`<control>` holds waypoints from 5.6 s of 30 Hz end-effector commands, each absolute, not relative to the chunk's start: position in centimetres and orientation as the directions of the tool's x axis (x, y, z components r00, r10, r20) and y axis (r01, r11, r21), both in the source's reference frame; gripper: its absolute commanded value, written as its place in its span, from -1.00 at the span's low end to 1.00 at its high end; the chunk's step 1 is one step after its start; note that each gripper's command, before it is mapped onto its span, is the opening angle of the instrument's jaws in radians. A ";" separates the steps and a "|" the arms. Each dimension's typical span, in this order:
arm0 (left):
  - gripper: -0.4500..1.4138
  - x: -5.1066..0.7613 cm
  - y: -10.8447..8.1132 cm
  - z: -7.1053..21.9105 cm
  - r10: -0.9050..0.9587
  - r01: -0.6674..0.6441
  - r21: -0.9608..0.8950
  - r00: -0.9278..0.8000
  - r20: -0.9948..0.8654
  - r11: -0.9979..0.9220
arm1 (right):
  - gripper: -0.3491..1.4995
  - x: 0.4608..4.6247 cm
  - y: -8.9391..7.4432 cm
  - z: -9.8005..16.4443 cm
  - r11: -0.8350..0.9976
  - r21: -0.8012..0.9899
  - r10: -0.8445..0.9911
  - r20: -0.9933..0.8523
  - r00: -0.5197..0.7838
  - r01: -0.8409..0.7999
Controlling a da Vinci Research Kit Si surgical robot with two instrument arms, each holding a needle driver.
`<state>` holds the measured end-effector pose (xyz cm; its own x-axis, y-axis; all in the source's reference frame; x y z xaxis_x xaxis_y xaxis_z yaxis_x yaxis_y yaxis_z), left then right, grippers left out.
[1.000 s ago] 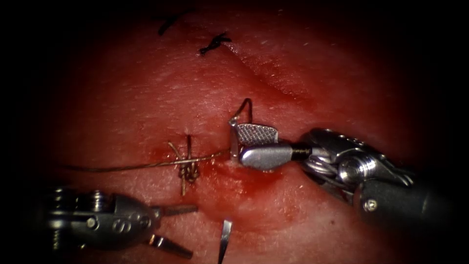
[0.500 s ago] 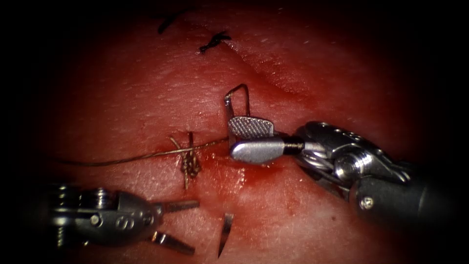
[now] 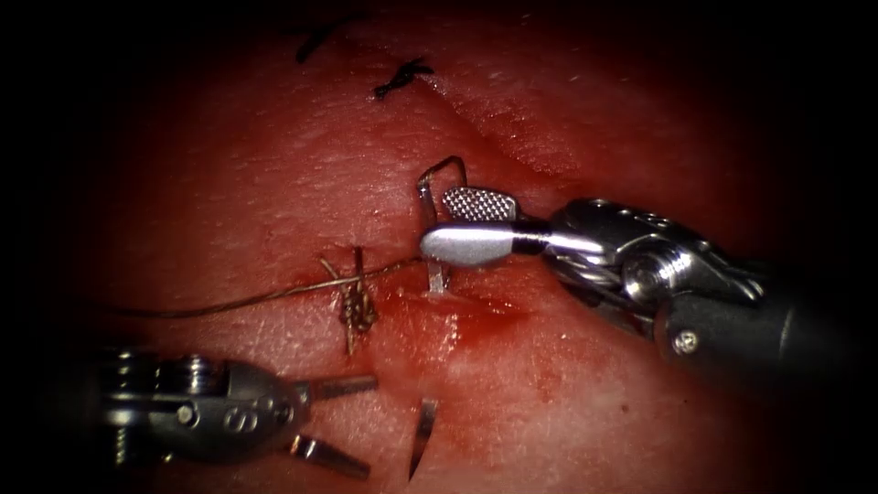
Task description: Wound Closure
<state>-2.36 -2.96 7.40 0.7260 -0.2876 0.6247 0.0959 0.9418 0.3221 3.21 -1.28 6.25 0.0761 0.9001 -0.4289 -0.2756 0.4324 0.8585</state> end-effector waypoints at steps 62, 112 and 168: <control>-1.00 -2.83 -3.2 7.5 -0.233 0.013 0.238 0.272 0.934 0.971 | -0.15 2.51 -1.6 6.5 0.499 0.847 0.854 -0.516 -0.060 -0.183; -1.00 -2.24 -2.7 5.1 -0.225 0.036 0.223 0.113 0.968 0.974 | 0.53 3.23 -2.2 6.1 0.932 0.361 0.350 -0.917 0.194 0.028; -0.95 -0.89 -2.0 6.0 -0.272 0.236 0.228 0.176 0.946 0.945 | 0.85 3.02 -2.3 5.8 0.926 0.365 0.373 -0.836 0.402 -0.100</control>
<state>-0.81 -2.00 5.91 0.1780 -0.2730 0.9454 0.2393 0.9439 0.2275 2.96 -2.32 5.74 0.4004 0.3761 -0.8356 -0.1012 0.9245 0.3676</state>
